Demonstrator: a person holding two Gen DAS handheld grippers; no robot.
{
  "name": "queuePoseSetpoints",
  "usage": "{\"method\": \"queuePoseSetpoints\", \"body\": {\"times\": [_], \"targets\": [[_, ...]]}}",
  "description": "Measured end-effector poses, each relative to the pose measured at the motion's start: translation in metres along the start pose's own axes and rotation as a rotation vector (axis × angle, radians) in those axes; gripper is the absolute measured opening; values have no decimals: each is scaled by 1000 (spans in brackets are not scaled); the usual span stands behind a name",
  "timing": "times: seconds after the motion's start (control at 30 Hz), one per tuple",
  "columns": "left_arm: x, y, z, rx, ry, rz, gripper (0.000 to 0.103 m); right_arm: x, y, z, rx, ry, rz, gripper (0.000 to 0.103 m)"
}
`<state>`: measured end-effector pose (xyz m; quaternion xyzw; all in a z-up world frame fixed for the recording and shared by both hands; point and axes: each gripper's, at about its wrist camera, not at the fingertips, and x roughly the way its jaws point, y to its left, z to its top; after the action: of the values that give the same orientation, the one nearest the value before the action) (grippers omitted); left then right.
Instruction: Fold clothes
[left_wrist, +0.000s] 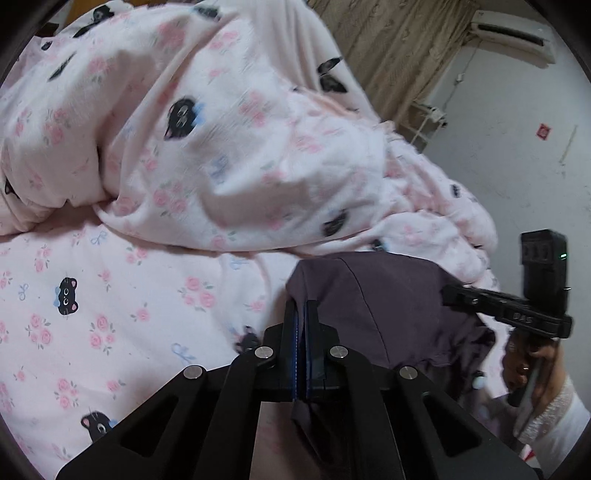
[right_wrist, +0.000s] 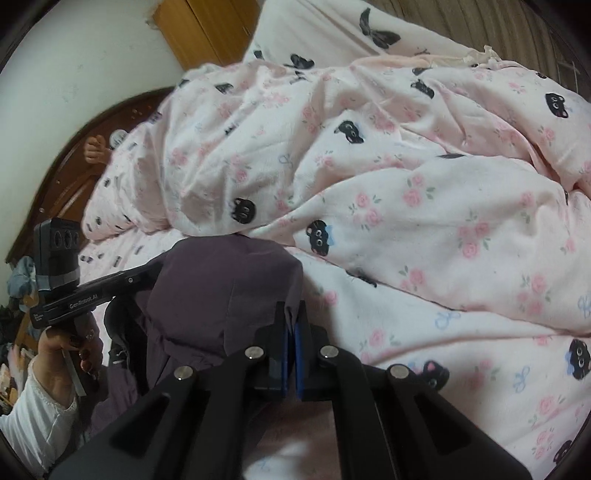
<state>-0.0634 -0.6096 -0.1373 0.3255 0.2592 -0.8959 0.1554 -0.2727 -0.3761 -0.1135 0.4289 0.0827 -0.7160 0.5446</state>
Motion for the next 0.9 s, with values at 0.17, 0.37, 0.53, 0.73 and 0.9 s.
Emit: {"method": "queuePoseSetpoints", "body": {"times": [0.17,0.37,0.53,0.73,0.9], "targets": [[35,29,-12,-70,80,17,11,27,-5,-6,-7,75,-70,6],[12,51,-17,-151,41,17,28,15,-17,-14,26,61,-100,31],[-46,50,-26,-143,-35,38,28,-24,-15,-23,15,-4,-150,33],[-125,35,-58,-125,-132,93,55,-86,21,-51,-53,-98,-151,37],[-172,29,-99,-126,-134,139,55,-104,62,-87,-84,-81,-103,45]]}}
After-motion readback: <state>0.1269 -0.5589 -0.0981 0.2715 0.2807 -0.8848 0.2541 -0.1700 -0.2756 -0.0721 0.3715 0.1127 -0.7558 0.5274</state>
